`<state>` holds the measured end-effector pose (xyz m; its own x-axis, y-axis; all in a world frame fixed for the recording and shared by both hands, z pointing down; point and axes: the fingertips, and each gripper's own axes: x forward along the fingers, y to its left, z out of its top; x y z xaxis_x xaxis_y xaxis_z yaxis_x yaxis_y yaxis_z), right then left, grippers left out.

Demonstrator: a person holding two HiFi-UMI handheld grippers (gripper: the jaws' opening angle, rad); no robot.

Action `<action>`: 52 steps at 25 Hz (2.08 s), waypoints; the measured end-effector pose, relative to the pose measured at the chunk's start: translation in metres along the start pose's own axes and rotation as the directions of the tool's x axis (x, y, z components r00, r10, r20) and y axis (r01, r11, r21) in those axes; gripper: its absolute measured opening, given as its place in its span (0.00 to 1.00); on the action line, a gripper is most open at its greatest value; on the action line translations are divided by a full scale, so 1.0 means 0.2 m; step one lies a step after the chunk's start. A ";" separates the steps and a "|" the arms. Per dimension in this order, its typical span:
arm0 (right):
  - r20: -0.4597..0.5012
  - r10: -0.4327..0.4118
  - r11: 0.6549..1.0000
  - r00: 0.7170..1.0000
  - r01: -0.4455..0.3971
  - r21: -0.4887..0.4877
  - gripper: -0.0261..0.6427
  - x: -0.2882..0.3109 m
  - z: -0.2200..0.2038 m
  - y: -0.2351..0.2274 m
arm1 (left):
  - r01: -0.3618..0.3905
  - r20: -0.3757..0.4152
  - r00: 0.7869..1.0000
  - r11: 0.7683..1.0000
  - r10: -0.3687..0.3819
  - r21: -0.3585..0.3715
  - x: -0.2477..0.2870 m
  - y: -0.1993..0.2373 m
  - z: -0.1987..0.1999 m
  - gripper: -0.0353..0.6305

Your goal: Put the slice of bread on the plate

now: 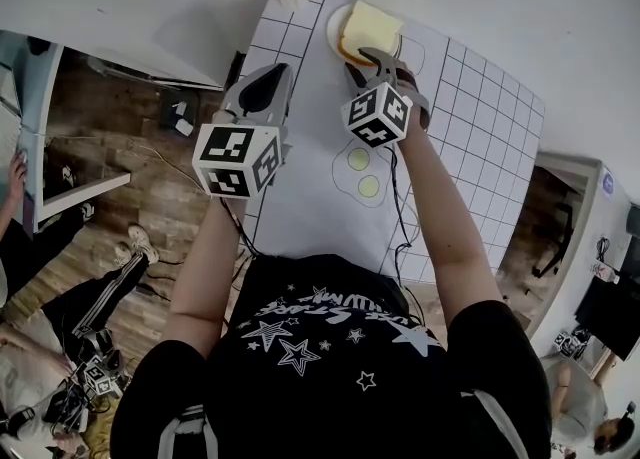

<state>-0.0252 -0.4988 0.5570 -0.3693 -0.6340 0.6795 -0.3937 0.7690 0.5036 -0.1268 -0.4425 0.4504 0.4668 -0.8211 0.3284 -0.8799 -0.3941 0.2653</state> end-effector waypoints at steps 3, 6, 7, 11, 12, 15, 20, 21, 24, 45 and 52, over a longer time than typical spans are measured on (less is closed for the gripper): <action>0.041 -0.032 0.998 0.999 0.029 0.054 0.26 -0.07 0.05 -0.03 | -0.006 0.011 1.000 1.000 0.006 0.006 -0.02 0.00 0.02 0.07; 0.086 -0.064 0.989 0.994 0.052 0.139 0.23 -0.17 0.09 -0.07 | -0.011 0.022 1.000 1.000 0.011 0.016 -0.05 -0.03 0.04 0.07; 0.103 -0.078 0.984 0.992 0.060 0.168 0.20 -0.21 0.10 -0.09 | -0.013 0.026 1.000 1.000 0.012 0.020 -0.06 -0.04 0.05 0.07; 0.171 -0.152 0.962 0.973 0.106 0.253 0.15 -0.39 0.17 -0.18 | -0.018 0.055 0.998 0.999 0.016 0.039 -0.11 -0.10 0.10 0.07; 0.190 -0.166 0.956 0.968 0.110 0.273 0.14 -0.44 0.18 -0.19 | -0.021 0.063 0.998 0.999 0.018 0.045 -0.13 -0.12 0.11 0.07; 0.232 -0.195 0.940 0.953 0.114 0.322 0.11 -0.57 0.19 -0.22 | -0.028 0.079 0.997 0.998 0.023 0.058 -0.18 -0.18 0.13 0.07; 0.269 -0.243 0.952 0.932 0.176 0.251 0.08 -0.77 0.21 -0.19 | -0.028 0.100 0.995 0.995 0.018 0.094 -0.28 -0.31 0.15 0.07; 0.277 -0.248 0.954 0.929 0.183 0.238 0.08 -0.81 0.22 -0.18 | -0.028 0.105 0.994 0.994 0.017 0.101 -0.29 -0.34 0.16 0.07; 0.286 -0.248 0.964 0.925 0.207 0.167 0.07 -0.92 0.21 -0.09 | -0.031 0.114 0.993 0.994 0.018 0.106 -0.36 -0.43 0.14 0.07; 0.445 -0.214 0.959 0.870 0.099 0.266 0.06 -1.68 -0.11 0.24 | -0.054 0.167 0.985 0.989 0.031 0.138 -0.68 -1.17 -0.04 0.07; 0.469 -0.221 0.939 0.855 0.056 0.341 0.06 -1.76 -0.19 0.26 | -0.055 0.150 0.988 0.985 0.030 0.166 -0.74 -1.31 -0.10 0.07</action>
<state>0.1166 -0.2331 0.3649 -0.6238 -0.7503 0.2190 -0.6768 0.6587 0.3289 0.0365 -0.2092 0.3514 0.4216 -0.8853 0.1963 -0.9068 -0.4114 0.0923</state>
